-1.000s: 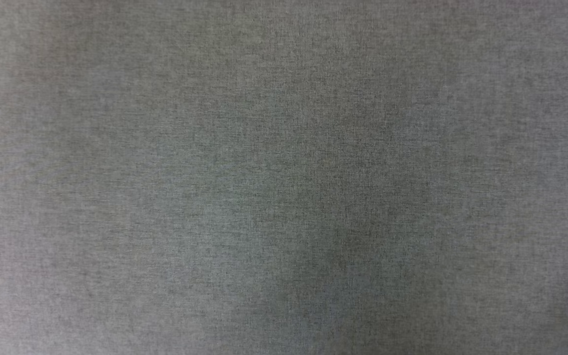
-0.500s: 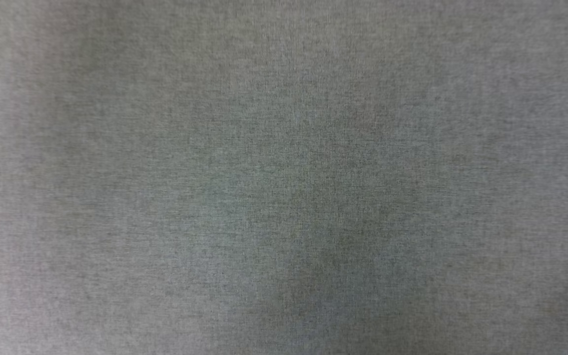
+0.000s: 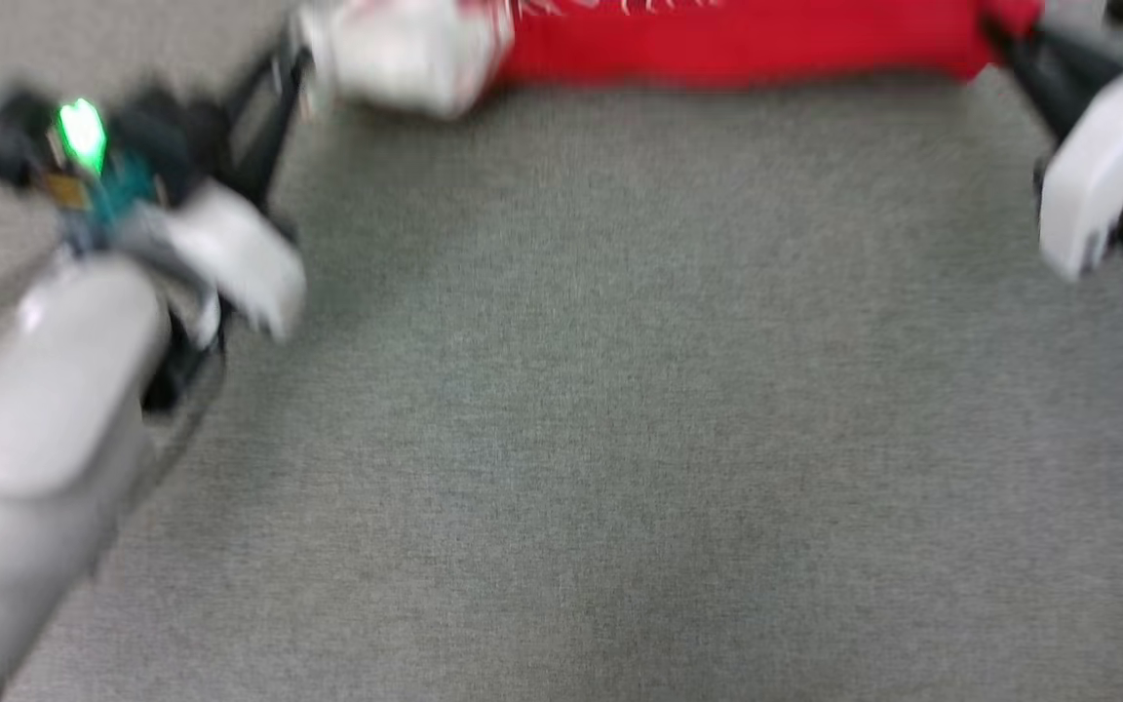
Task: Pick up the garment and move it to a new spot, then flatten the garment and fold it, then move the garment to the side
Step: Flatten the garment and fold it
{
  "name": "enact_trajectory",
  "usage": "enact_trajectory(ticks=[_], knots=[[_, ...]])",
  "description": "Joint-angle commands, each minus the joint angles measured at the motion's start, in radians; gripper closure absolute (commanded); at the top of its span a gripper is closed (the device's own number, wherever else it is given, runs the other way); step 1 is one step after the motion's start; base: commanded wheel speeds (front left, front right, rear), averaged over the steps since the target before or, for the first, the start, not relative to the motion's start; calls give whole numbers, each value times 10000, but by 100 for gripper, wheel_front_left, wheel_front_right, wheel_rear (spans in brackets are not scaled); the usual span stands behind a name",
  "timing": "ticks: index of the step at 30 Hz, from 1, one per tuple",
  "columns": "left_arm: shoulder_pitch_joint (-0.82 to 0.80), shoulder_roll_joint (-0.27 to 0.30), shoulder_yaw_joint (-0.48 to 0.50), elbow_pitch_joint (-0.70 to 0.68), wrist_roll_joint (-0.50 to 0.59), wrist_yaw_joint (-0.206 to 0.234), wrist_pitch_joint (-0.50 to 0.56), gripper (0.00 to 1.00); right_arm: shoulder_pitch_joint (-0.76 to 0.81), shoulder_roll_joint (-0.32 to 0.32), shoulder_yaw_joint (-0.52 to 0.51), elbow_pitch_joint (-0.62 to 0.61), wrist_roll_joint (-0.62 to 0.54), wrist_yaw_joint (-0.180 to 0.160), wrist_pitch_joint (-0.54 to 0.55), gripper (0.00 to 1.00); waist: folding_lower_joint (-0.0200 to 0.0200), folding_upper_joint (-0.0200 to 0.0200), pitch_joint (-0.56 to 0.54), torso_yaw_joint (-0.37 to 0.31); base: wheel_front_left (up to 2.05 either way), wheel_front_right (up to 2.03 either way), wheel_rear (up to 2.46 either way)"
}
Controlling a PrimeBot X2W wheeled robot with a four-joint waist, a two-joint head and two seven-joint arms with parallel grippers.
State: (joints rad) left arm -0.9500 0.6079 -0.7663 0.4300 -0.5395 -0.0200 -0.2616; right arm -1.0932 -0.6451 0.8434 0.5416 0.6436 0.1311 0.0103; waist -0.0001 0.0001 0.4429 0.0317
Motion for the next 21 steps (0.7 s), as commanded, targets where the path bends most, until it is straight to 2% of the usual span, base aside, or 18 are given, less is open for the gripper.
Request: enact_trajectory(ticks=[1, 7, 12, 21], knots=[[345, 137, -1, -159, -31, 103, -42, 100, 309, -155, -60, -134, 85, -9, 17, 100, 1, -1, -547, -71, 0, 0, 0], [3092, 735, -421, -1444, -465, 654, 81, 100, 2651, -795, -406, -1119, 360, -8, 337, 100, 1, -1, -1424, -130, 0, 0, 0], [4935, 1172, -833, -2329, -884, 1027, 391, 100, 4498, -1078, -940, -1806, 499, -10, 609, 100, 1, -1, -2179, -168, 0, 0, 0], [7407, 1482, -1471, -3495, -1661, 1638, 847, 100, 7915, -1481, -2092, -3085, 423, -8, 1345, 100, 1, -1, -3375, -27, 0, 0, 0]])
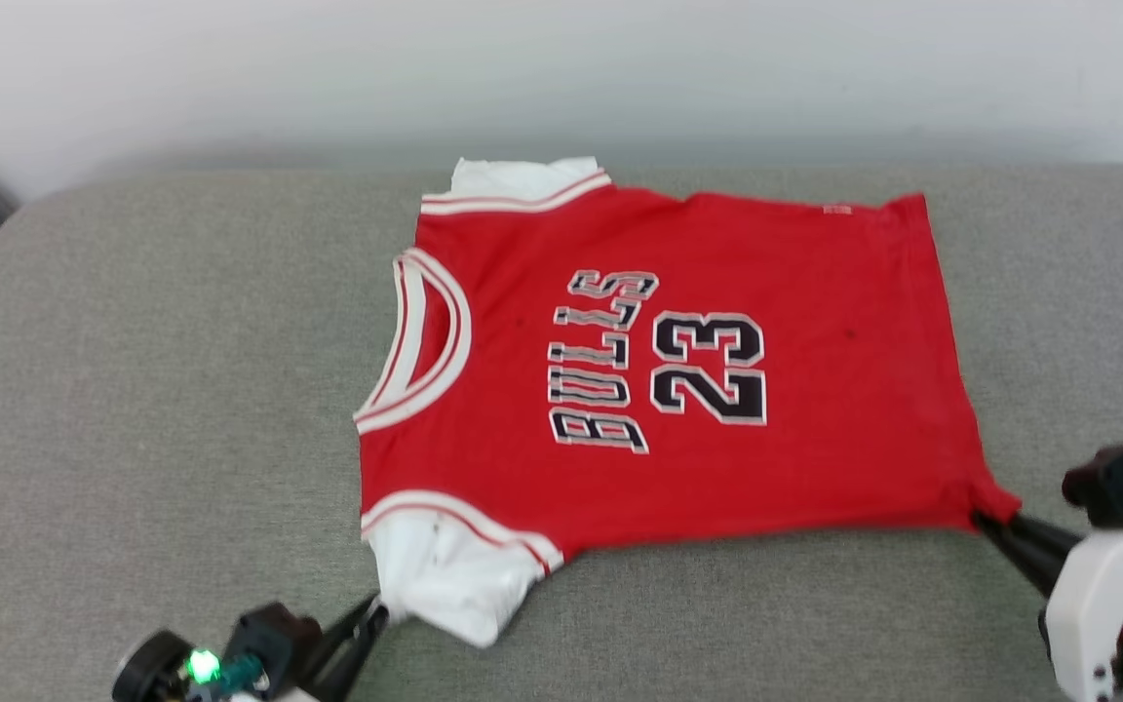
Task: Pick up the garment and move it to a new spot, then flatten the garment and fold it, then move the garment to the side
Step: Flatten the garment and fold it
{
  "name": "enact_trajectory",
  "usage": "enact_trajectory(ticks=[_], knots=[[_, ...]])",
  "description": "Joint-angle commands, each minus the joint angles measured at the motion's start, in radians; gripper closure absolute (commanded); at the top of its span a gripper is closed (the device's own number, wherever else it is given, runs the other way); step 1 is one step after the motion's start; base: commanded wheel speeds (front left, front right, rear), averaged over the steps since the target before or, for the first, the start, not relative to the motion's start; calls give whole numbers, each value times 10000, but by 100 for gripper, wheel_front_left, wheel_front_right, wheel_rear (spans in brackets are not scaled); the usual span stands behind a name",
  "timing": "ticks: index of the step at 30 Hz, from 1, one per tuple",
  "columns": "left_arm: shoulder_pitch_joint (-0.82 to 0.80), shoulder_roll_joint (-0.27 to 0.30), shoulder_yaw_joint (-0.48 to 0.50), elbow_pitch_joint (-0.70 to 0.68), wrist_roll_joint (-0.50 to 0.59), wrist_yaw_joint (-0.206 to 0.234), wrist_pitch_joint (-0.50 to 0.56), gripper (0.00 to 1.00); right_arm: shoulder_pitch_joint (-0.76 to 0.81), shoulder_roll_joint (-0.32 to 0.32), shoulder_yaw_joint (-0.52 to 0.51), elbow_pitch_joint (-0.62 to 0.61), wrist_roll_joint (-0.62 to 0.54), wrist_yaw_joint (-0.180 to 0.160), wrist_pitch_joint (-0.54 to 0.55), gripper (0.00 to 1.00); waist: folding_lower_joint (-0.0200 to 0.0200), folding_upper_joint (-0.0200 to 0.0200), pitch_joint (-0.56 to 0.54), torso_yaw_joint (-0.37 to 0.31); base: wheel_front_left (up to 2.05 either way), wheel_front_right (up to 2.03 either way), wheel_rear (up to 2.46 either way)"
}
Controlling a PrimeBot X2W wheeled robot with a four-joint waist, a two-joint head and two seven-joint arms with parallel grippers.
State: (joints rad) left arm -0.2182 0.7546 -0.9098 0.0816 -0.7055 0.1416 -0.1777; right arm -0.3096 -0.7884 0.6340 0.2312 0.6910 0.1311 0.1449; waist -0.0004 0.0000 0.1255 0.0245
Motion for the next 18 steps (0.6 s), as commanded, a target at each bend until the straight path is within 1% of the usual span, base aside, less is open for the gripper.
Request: enact_trajectory(ticks=[1, 6, 12, 18], knots=[[291, 42, -100, -91, -67, 40, 43, 100, 420, -76, -152, -134, -65, -8, 98, 100, 4, 0, -299, 59, 0, 0, 0], [1071, 97, -406, -387, -377, 105, 231, 100, 2091, -106, -1070, -754, -90, -8, 684, 100, 4, 0, -652, 178, 0, 0, 0], [1760, 129, -735, -488, -698, 120, 490, 100, 3993, 91, -2144, -1381, -224, -10, 1293, 100, 4, 0, -914, 306, 0, 0, 0], [1799, 123, -826, -461, -743, 125, 599, 100, 4860, 565, -3015, -1886, -678, -8, 1664, 100, 4, 0, -943, 291, 0, 0, 0]])
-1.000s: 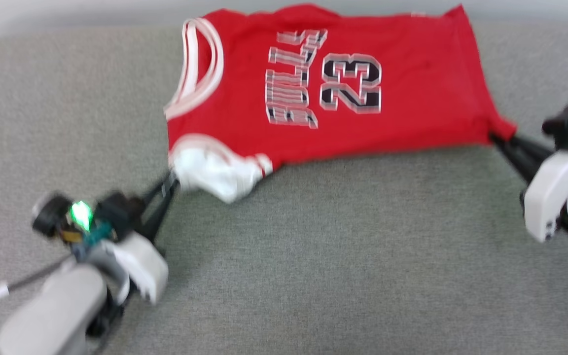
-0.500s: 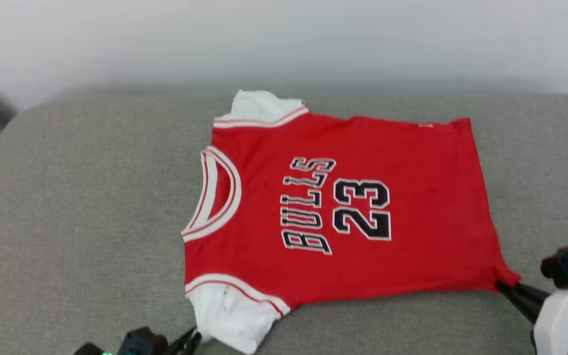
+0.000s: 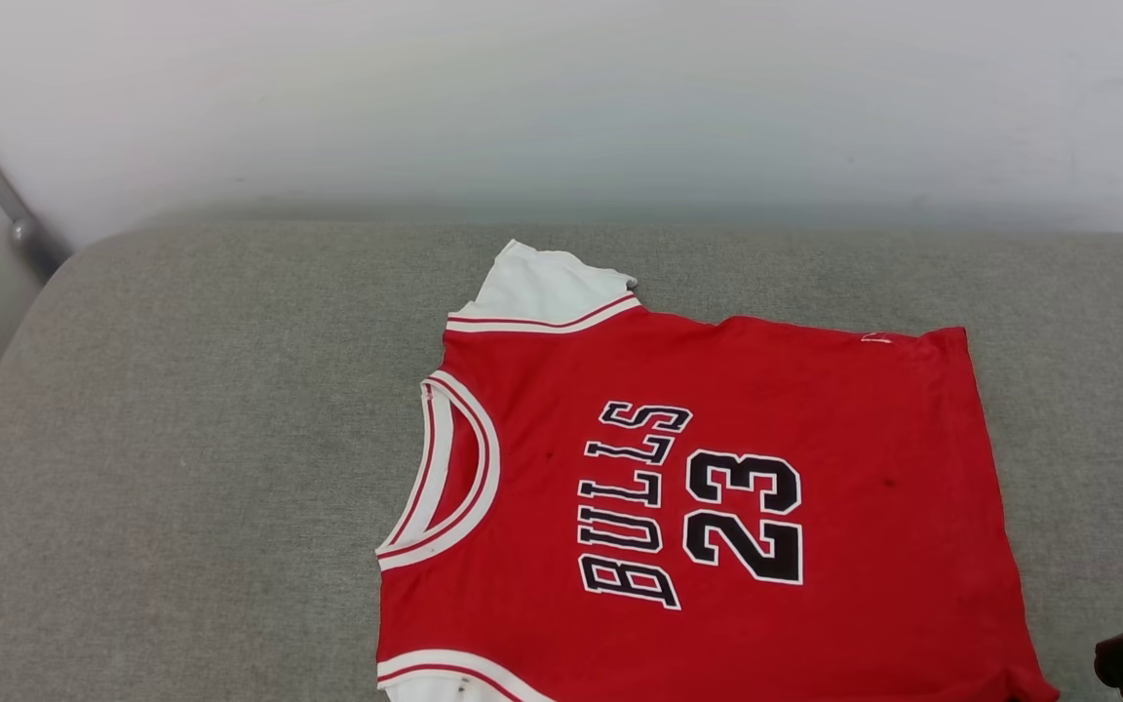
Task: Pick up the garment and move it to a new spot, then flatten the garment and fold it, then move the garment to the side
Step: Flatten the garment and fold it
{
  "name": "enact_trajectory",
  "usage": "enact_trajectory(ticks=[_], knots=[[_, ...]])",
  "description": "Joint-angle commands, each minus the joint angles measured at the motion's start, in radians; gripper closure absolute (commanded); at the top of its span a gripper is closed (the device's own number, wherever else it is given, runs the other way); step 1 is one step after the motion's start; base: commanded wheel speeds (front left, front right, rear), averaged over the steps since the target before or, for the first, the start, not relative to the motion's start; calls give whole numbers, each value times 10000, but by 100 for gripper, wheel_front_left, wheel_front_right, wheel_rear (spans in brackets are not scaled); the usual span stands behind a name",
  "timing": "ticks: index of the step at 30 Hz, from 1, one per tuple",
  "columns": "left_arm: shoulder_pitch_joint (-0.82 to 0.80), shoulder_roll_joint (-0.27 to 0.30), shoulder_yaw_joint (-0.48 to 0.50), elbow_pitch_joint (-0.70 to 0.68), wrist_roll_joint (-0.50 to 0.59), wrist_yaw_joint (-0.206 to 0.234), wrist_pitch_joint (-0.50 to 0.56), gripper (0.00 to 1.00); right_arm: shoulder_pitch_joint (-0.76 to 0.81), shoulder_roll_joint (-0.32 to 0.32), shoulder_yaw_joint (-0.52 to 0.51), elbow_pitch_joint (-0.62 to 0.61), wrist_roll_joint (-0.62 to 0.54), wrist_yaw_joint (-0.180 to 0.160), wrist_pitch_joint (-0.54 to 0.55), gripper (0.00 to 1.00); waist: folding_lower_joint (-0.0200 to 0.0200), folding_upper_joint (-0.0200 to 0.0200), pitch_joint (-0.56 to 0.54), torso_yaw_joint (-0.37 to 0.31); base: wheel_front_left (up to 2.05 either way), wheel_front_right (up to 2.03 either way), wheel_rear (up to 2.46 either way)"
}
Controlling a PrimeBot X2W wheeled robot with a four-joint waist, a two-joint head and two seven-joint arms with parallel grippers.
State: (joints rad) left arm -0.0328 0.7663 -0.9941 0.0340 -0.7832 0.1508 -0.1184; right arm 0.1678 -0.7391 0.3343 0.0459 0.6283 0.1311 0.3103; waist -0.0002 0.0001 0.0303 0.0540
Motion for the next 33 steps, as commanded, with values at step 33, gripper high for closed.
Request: enact_trajectory(ticks=[33], knots=[[-6587, -668, 561, 2821, 1879, -2358, 796, 100, -3189, 962, -619, -215, -499, -8, 597, 100, 2, -1, 2598, -911, 0, 0, 0]])
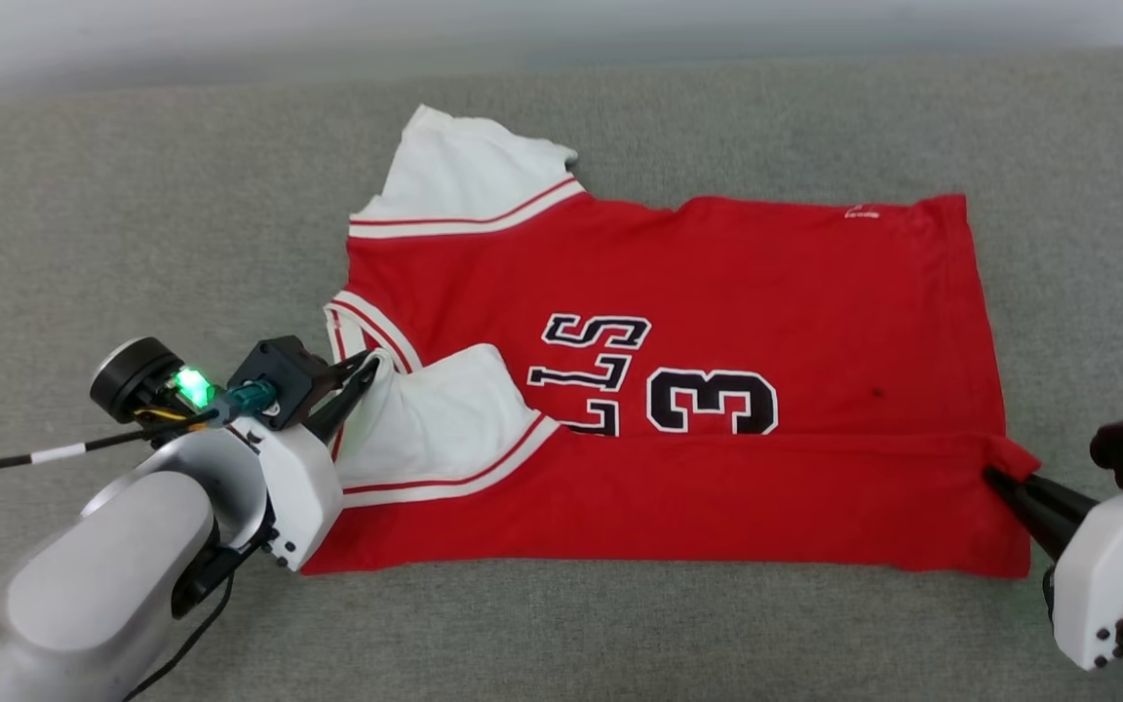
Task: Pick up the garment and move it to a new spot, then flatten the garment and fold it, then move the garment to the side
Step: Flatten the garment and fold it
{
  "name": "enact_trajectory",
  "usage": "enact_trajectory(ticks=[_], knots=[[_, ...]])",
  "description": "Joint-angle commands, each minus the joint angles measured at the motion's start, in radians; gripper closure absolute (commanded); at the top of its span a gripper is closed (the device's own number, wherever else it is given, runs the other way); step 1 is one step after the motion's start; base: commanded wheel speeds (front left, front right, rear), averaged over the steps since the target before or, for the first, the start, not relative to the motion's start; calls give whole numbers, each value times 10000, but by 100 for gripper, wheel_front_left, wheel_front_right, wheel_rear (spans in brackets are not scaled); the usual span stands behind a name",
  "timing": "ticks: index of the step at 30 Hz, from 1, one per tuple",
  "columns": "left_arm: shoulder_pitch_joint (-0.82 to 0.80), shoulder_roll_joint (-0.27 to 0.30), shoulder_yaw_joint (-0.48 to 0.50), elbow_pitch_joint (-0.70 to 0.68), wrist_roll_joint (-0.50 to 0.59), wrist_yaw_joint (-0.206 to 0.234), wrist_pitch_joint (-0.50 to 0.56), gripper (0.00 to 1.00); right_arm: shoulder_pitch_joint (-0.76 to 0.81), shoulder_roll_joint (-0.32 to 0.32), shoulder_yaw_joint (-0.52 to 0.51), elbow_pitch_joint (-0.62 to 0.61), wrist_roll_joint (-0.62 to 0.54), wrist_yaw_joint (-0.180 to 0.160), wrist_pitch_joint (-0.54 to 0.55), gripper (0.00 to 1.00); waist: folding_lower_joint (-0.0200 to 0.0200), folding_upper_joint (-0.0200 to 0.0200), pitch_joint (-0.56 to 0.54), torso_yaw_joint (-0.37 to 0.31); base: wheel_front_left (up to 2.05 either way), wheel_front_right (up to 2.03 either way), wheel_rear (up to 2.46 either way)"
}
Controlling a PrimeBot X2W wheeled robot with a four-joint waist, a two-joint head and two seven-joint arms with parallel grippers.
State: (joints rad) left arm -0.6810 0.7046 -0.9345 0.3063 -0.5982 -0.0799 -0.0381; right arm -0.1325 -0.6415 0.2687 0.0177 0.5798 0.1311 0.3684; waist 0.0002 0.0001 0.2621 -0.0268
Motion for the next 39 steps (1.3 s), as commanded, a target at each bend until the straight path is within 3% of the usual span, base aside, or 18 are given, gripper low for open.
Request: enact_trajectory(ticks=[1, 8, 14, 15, 16, 17, 18, 22, 26, 34, 39], knots=[[-215, -104, -95, 270, 42, -100, 7, 100, -345, -16, 101, 161, -2, -8, 77, 100, -2, -1, 403, -121, 0, 0, 0], [-462, -480, -585, 1540, 37, -358, -33, 100, -1291, 131, 735, 1281, -51, -8, 199, 100, -2, -1, 920, -117, 0, 0, 0], [-369, -841, -960, 2198, -190, -468, -356, 100, -1428, 135, 1270, 2033, 175, -10, -46, 100, -2, -1, 732, 37, 0, 0, 0], [-373, -898, -956, 2264, -227, -469, -450, 89, -1415, 115, 1280, 2067, 211, -10, -153, 100, -2, -1, 638, 69, 0, 0, 0], [-382, -952, -954, 2325, -284, -467, -513, 14, -1389, 95, 1259, 2086, 244, -10, -256, 73, -2, -1, 535, 102, 0, 0, 0], [-417, -963, -941, 2372, -312, -471, -583, 0, -1339, 72, 1233, 2060, 298, -8, -333, 30, -2, -1, 423, 135, 0, 0, 0], [-452, -953, -920, 2383, -355, -475, -645, 0, -1297, 46, 1164, 1996, 306, -8, -481, 0, -2, -1, 298, 164, 0, 0, 0], [-686, -774, -732, 2300, -706, -477, -511, 0, -1022, -60, 904, 1706, 320, -8, -828, 0, -2, -1, -216, 301, 0, 0, 0], [-934, -413, -743, 1761, -1364, -475, 504, 0, -584, -73, 623, 1431, 272, -8, -910, 0, -2, -1, -760, 444, 0, 0, 0], [-1630, 422, -1614, 126, -3167, -481, 4817, 0, -107, 152, 326, 1036, 61, -8, -531, 0, -2, -1, -1282, 551, 0, 0, 0], [-2103, 576, -2134, -358, -4109, -481, 7213, 0, -157, 297, 268, 883, -78, -8, -335, 0, -2, -1, -1315, 546, 0, 0, 0]])
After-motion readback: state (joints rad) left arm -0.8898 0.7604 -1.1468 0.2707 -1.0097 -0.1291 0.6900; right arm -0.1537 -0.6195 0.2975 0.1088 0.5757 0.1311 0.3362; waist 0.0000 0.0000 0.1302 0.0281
